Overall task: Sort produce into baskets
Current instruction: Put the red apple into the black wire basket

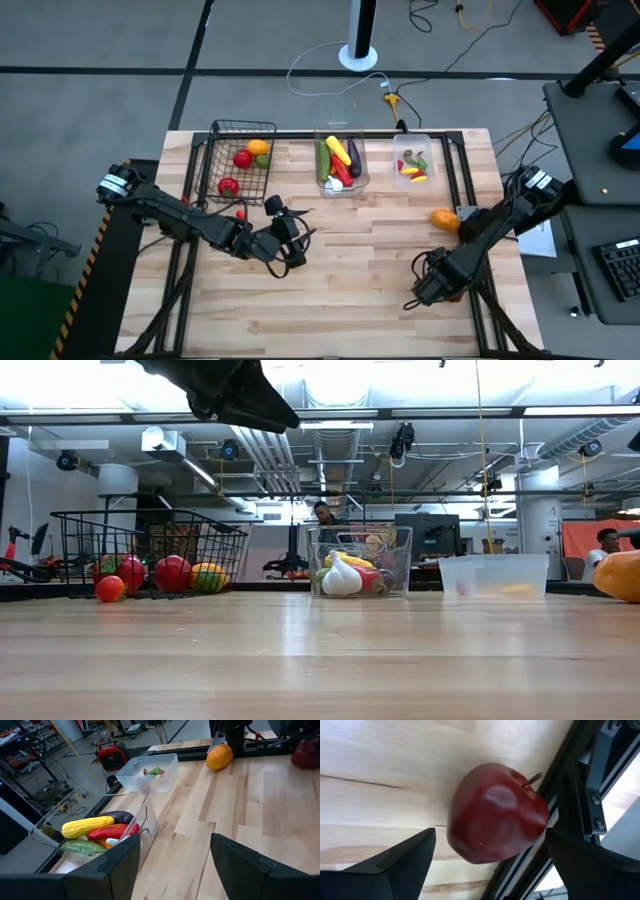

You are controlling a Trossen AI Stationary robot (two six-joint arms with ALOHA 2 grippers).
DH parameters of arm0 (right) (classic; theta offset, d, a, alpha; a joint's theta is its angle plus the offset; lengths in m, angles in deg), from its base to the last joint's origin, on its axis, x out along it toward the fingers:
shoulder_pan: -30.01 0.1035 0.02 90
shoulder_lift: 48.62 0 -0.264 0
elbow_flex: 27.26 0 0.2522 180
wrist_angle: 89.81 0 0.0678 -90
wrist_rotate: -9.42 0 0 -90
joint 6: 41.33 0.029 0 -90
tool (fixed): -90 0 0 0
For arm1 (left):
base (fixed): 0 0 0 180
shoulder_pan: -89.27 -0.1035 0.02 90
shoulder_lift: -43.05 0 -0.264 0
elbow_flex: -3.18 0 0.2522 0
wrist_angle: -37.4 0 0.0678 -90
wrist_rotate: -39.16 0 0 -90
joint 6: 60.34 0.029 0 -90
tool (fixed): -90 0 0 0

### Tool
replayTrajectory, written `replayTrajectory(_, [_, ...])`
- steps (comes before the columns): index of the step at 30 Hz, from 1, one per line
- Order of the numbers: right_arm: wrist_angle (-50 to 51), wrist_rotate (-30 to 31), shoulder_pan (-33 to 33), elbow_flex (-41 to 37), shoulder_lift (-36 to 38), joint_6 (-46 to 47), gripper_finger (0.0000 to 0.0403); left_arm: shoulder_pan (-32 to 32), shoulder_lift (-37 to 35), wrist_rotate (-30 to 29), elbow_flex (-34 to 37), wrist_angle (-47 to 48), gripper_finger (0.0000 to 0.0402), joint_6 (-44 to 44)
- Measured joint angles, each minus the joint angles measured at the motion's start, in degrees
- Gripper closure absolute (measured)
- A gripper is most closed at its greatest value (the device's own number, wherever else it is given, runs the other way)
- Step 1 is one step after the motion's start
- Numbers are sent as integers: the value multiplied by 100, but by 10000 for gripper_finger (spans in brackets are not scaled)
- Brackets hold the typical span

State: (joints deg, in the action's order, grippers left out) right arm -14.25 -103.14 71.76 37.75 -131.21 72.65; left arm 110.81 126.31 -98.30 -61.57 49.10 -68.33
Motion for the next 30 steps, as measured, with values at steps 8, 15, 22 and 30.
replayTrajectory(8, [-109,-16,0,-108,-281,-157,35,0,0,0,0,0,178,-2])
replayTrajectory(15, [-204,8,0,-150,-603,-511,35,0,0,0,2,-4,178,-2])
replayTrajectory(22, [-298,10,0,-106,-700,-622,57,0,0,0,2,-6,178,-3])
replayTrajectory(30, [-293,197,0,-59,-349,-609,97,0,0,2,8,-7,178,-111])
